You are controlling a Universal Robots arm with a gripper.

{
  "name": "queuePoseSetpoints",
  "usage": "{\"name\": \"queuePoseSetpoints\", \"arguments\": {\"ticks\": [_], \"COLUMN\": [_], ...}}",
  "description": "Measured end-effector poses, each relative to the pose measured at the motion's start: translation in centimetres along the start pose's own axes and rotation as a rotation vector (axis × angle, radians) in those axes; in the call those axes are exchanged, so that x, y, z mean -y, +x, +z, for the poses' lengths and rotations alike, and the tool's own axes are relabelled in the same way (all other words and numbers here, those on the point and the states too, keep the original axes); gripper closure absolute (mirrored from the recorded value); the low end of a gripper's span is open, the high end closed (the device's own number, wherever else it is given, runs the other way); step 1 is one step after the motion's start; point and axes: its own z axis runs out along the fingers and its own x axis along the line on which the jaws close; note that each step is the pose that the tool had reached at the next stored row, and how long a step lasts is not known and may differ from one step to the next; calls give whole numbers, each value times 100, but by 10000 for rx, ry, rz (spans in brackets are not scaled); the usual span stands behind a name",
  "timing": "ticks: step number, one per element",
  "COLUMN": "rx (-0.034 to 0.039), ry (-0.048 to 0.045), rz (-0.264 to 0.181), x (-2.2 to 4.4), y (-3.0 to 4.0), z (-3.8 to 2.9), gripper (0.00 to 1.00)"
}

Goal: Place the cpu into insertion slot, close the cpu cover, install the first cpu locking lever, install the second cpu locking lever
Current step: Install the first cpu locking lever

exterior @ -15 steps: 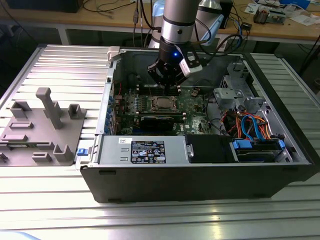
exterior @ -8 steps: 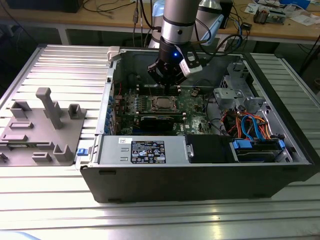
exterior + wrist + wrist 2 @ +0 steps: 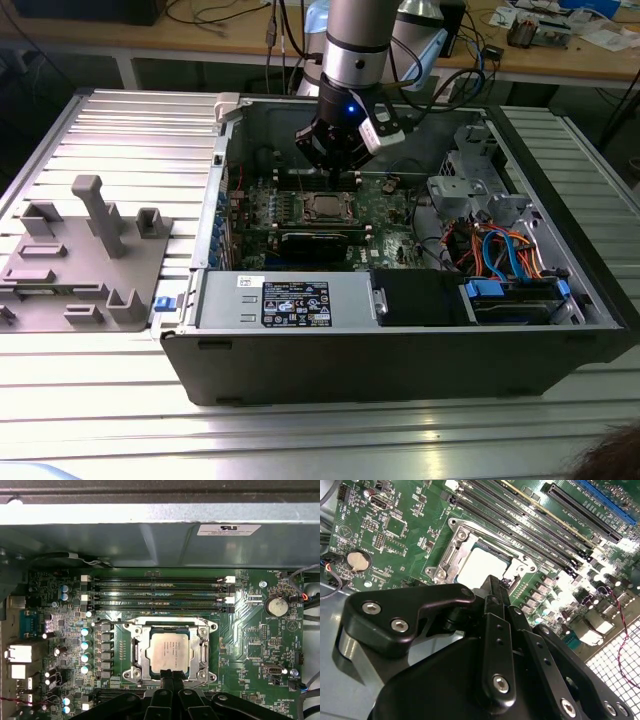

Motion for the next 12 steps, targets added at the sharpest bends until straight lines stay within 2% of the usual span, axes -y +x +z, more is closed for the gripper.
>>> {"name": "queuePoseSetpoints", "arguments": {"ticks": [12], "rx": [2], "ry": [5], "rz": [-112], "x": [0], "y": [0], "z": [0], "gripper": [89]}}
